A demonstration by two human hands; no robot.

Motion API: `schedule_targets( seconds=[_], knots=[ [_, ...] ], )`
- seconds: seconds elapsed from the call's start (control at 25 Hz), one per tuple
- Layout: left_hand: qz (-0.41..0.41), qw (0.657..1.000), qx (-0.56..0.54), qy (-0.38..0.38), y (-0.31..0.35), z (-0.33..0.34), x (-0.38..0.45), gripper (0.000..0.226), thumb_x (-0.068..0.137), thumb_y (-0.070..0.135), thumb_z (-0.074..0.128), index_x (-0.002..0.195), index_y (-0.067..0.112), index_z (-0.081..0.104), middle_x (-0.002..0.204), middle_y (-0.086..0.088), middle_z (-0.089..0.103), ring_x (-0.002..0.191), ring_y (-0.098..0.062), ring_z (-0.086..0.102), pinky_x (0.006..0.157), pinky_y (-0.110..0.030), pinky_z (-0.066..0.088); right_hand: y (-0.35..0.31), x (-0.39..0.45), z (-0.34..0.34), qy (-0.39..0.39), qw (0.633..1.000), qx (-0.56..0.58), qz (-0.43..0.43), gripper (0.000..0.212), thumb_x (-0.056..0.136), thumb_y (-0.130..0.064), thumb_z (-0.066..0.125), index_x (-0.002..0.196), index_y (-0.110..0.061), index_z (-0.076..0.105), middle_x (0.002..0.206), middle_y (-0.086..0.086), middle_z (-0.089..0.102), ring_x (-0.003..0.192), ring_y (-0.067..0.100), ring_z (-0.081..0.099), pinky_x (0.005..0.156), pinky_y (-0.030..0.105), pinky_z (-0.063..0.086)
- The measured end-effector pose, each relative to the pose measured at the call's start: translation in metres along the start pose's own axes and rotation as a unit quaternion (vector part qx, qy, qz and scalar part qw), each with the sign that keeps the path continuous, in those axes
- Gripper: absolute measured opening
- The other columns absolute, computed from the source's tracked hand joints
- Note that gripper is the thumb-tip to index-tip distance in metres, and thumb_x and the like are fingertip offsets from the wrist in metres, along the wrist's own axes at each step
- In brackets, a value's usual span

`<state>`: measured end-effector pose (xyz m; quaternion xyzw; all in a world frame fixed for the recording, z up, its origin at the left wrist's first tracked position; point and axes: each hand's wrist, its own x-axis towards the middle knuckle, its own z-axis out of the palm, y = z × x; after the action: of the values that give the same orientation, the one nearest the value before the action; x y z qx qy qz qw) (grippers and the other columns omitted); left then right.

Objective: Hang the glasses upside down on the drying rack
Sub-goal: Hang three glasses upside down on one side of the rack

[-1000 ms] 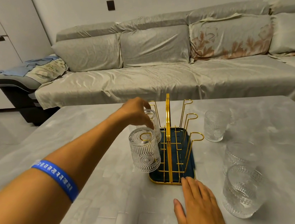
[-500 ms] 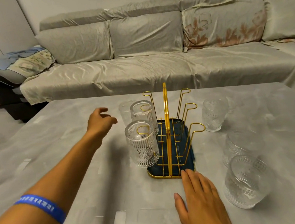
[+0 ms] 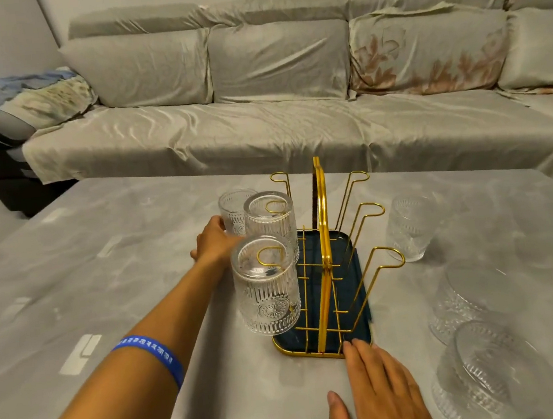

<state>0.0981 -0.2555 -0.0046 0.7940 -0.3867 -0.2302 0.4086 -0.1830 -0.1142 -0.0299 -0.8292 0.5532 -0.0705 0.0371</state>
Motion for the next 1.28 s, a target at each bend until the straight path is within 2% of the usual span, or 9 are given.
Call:
schedule_targets(
  seconds=[0.16, 0.24, 0.36, 0.44, 0.52, 0.6, 0.88, 1.12, 1.28],
  knots=[
    [0.032, 0.996, -0.069, 0.036, 0.005, -0.025, -0.012, 0.064, 0.061, 0.038, 0.088, 0.107, 0.017, 0.048, 0.108, -0.009, 0.061, 0.089, -0.023, 0.06, 0.078, -0.041, 0.056, 0.0, 0.001, -0.002, -0.008, 1.0, 0.011, -0.011, 0.092, 0.092, -0.054, -0.003, 0.086, -0.008, 0.076, 0.087, 0.011, 0.075, 0.074, 0.032, 0.072, 0.055, 0.045, 0.056],
    [0.059, 0.992, -0.093, 0.066, 0.017, -0.054, -0.015, 0.068, 0.057, 0.043, 0.089, 0.107, 0.018, 0.051, 0.106, -0.008, 0.061, 0.086, -0.019, 0.061, 0.073, -0.035, 0.056, -0.001, -0.001, -0.004, -0.02, 1.0, 0.018, -0.01, 0.092, 0.091, -0.055, -0.003, 0.087, -0.008, 0.076, 0.088, 0.012, 0.075, 0.075, 0.033, 0.072, 0.057, 0.045, 0.057],
    [0.126, 0.982, -0.135, 0.041, 0.053, -0.104, -0.014, 0.074, 0.054, 0.044, 0.09, 0.114, 0.014, 0.058, 0.105, -0.007, 0.067, 0.093, -0.021, 0.066, 0.082, -0.04, 0.058, -0.003, -0.002, -0.006, -0.004, 1.0, 0.02, -0.005, 0.093, 0.092, -0.054, -0.004, 0.086, -0.007, 0.076, 0.087, 0.012, 0.075, 0.074, 0.033, 0.072, 0.057, 0.045, 0.057],
    [0.169, 0.979, -0.112, 0.034, 0.089, -0.128, -0.016, 0.082, 0.05, 0.046, 0.091, 0.12, 0.021, 0.055, 0.102, -0.002, 0.066, 0.088, -0.015, 0.066, 0.072, -0.031, 0.057, -0.004, -0.003, -0.007, 0.004, 1.0, 0.027, -0.003, 0.094, 0.092, -0.054, -0.005, 0.085, -0.007, 0.076, 0.086, 0.013, 0.075, 0.073, 0.033, 0.072, 0.056, 0.046, 0.057],
    [0.2, 0.977, -0.061, 0.043, 0.124, -0.136, -0.016, 0.078, 0.05, 0.047, 0.091, 0.116, 0.027, 0.054, 0.096, 0.0, 0.064, 0.081, -0.011, 0.064, 0.059, -0.02, 0.05, -0.004, -0.003, -0.008, 0.009, 0.999, 0.032, -0.003, 0.094, 0.092, -0.053, -0.005, 0.084, -0.007, 0.076, 0.086, 0.013, 0.075, 0.073, 0.033, 0.072, 0.055, 0.046, 0.057],
    [0.224, 0.974, -0.02, 0.022, 0.152, -0.129, -0.015, 0.072, 0.055, 0.047, 0.089, 0.116, 0.026, 0.057, 0.093, -0.002, 0.065, 0.078, -0.012, 0.064, 0.056, -0.018, 0.047, -0.003, -0.003, -0.008, 0.015, 0.999, 0.032, -0.006, 0.094, 0.092, -0.053, -0.005, 0.083, -0.008, 0.077, 0.085, 0.012, 0.075, 0.072, 0.032, 0.072, 0.055, 0.045, 0.057],
    [0.218, 0.968, 0.103, -0.067, 0.17, -0.078, -0.013, 0.076, 0.063, 0.038, 0.087, 0.129, 0.015, 0.057, 0.108, -0.009, 0.065, 0.089, -0.02, 0.062, 0.065, -0.024, 0.047, 0.002, 0.004, 0.0, 0.044, 0.998, 0.037, -0.027, 0.094, 0.092, -0.053, -0.006, 0.08, -0.009, 0.077, 0.081, 0.01, 0.075, 0.069, 0.03, 0.072, 0.051, 0.044, 0.057],
    [0.199, 0.967, 0.132, -0.084, 0.159, -0.05, -0.01, 0.079, 0.061, 0.029, 0.09, 0.13, 0.014, 0.056, 0.125, -0.014, 0.062, 0.108, -0.029, 0.058, 0.094, -0.042, 0.05, 0.003, 0.006, 0.002, 0.043, 0.998, 0.041, -0.025, 0.094, 0.092, -0.051, -0.006, 0.078, -0.01, 0.077, 0.081, 0.01, 0.075, 0.069, 0.03, 0.072, 0.05, 0.045, 0.056],
    [0.199, 0.964, 0.153, -0.087, 0.153, -0.042, -0.012, 0.078, 0.058, 0.028, 0.092, 0.127, 0.011, 0.059, 0.124, -0.014, 0.063, 0.108, -0.029, 0.06, 0.095, -0.045, 0.051, 0.003, 0.003, 0.003, 0.025, 0.998, 0.05, -0.023, 0.092, 0.092, -0.052, -0.005, 0.083, -0.01, 0.077, 0.085, 0.01, 0.075, 0.073, 0.031, 0.072, 0.054, 0.047, 0.056]
  ],
)
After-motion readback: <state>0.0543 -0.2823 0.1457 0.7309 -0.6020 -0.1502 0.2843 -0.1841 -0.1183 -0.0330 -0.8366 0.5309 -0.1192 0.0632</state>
